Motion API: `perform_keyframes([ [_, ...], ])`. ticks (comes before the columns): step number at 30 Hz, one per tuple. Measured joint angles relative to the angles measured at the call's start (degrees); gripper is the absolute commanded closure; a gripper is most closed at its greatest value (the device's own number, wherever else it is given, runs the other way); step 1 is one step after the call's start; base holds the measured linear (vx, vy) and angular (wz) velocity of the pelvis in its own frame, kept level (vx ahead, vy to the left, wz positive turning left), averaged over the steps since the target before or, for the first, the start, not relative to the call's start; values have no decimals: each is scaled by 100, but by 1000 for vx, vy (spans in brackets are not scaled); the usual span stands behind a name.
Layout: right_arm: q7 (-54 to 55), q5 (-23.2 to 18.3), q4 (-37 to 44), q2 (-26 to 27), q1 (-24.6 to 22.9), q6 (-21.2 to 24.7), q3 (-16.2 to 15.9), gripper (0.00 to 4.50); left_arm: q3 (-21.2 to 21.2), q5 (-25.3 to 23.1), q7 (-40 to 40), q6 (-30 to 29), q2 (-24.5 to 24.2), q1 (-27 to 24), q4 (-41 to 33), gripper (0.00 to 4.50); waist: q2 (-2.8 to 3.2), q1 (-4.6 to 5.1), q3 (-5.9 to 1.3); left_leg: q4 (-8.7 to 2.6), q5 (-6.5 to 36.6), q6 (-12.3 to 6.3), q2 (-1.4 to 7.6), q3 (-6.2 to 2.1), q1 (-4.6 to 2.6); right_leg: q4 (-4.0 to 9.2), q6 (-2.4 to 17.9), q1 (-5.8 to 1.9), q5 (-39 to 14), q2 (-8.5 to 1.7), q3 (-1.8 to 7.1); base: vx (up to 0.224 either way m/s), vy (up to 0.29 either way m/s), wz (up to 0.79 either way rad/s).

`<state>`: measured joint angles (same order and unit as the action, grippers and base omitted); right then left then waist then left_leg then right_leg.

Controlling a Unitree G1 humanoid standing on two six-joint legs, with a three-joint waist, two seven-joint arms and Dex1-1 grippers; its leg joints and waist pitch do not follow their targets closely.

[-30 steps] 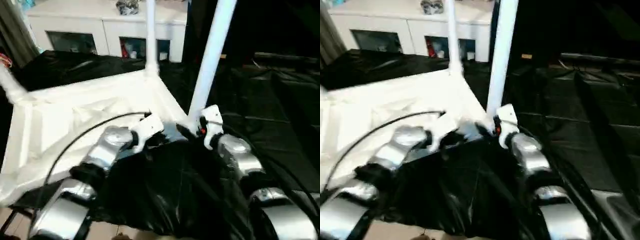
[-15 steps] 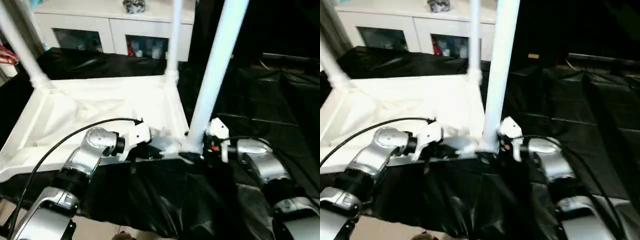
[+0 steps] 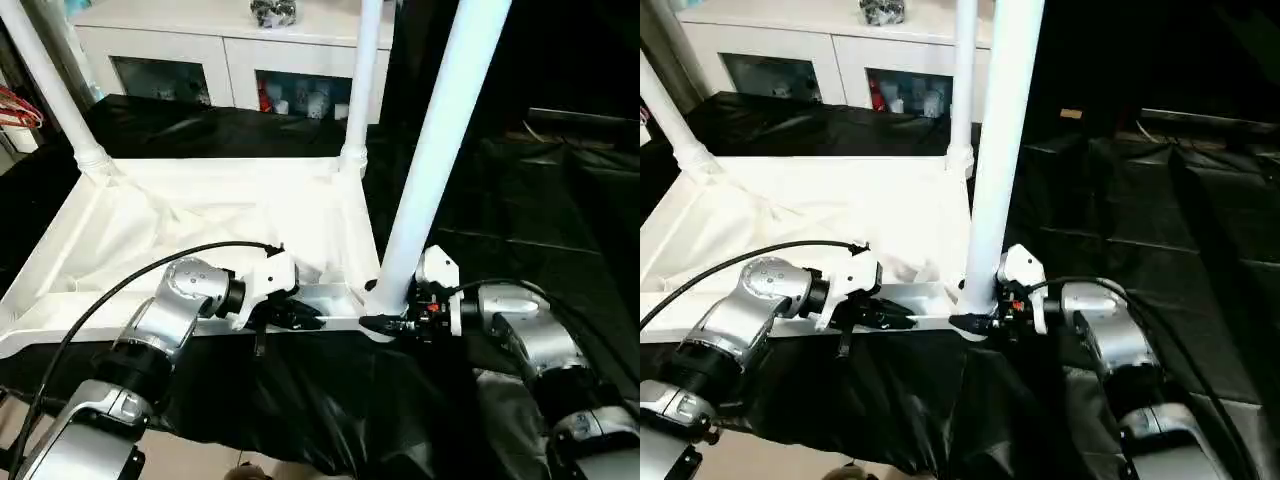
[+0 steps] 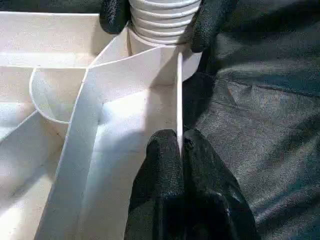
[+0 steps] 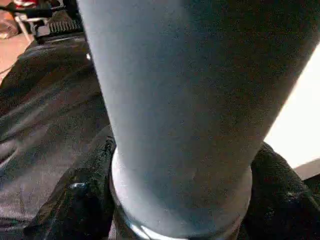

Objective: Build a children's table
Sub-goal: Rotate leg to tighten

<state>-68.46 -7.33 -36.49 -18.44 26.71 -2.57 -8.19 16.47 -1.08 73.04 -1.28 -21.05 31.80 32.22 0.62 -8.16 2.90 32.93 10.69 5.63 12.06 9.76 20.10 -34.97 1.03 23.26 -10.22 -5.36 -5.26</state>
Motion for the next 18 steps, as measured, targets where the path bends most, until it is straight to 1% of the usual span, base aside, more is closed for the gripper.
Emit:
perform_keyframes([
  [1, 450, 27, -131, 171, 15, -7, 126, 175, -62, -61, -248, 1, 73, 7, 74, 450, -1, 21, 0, 0, 0, 1, 0, 0, -7, -2, 1, -6, 1, 0, 0, 0, 0, 0],
  [3, 1071, 62, -327, 340, 80, -24, 242, 175, -93, -155, -608, 6, 195, 60, 187, 450, 1, 66, -1, -1, 1, 2, -4, -7, -15, 2, -7, -10, -2, 0, 2, 0, 0, 0],
  [4, 1496, 88, -502, 476, 173, -15, 351, 175, -102, -240, -884, 5, 296, 143, 309, 450, 1, 92, -1, 0, 0, 3, -5, -7, -19, 0, -18, -15, -8, 0, 2, 0, 0, 0],
  [5, 2066, 121, -720, 645, 350, 59, 474, 175, -101, -356, -1230, -2, 428, 271, 476, 450, 1, 137, -1, 0, 0, 3, -6, -8, -16, 2, -19, -12, -9, 0, 2, 0, 0, 0],
  [6, 2417, 135, -865, 755, 452, 106, 558, 175, -100, -423, -1438, -11, 528, 332, 573, 450, 1, 157, -1, -3, 0, 3, -7, -10, -15, 4, -20, -12, -9, 0, 2, 0, 0, 0],
  [8, 3347, 178, -1101, 1017, 602, 128, 780, 175, -94, -575, -1993, -118, 830, 552, 873, 450, 2, 172, 0, -3, 0, 3, -8, -13, -16, 4, -21, -16, -9, 0, 1, 0, 0, 0],
  [10, 3968, 255, -1190, 1162, 680, 133, 886, 175, -91, -648, -2327, -222, 1029, 694, 1050, 450, 3, 165, 0, -3, 0, 3, -8, -17, -16, 6, -21, -14, -9, 0, -3, 0, 0, 0],
  [14, 4559, 346, -1253, 1305, 701, -3, 953, 175, -87, -680, -2626, -269, 1204, 751, 1155, 450, 20, 156, -10, -3, 0, 2, -10, -17, -8, 6, -22, -20, -6, -1, 0, 0, 0, 0],
  [15, 4611, 350, -1284, 1324, 702, -57, 980, 106, -88, -701, -2658, -266, 1231, 761, 1170, 450, 23, 153, -12, -3, 0, 2, -10, -16, -7, 6, -22, -21, -6, -1, 1, 0, 0, 0],
  [17, 4640, 329, -1327, 1366, 703, -147, 1030, 99, -94, -748, -2720, -236, 1274, 788, 1215, 450, 28, 155, -15, -3, 0, 2, -10, -15, -7, 6, -22, -22, -6, -1, 2, 0, 0, 0],
  [18, 4637, 318, -1327, 1392, 703, -162, 1049, 85, -105, -751, -2725, -220, 1275, 796, 1236, 450, 32, 161, -17, -3, 0, 2, -10, -16, -1, 6, -21, -22, -5, -1, 2, 0, 0, 0],
])
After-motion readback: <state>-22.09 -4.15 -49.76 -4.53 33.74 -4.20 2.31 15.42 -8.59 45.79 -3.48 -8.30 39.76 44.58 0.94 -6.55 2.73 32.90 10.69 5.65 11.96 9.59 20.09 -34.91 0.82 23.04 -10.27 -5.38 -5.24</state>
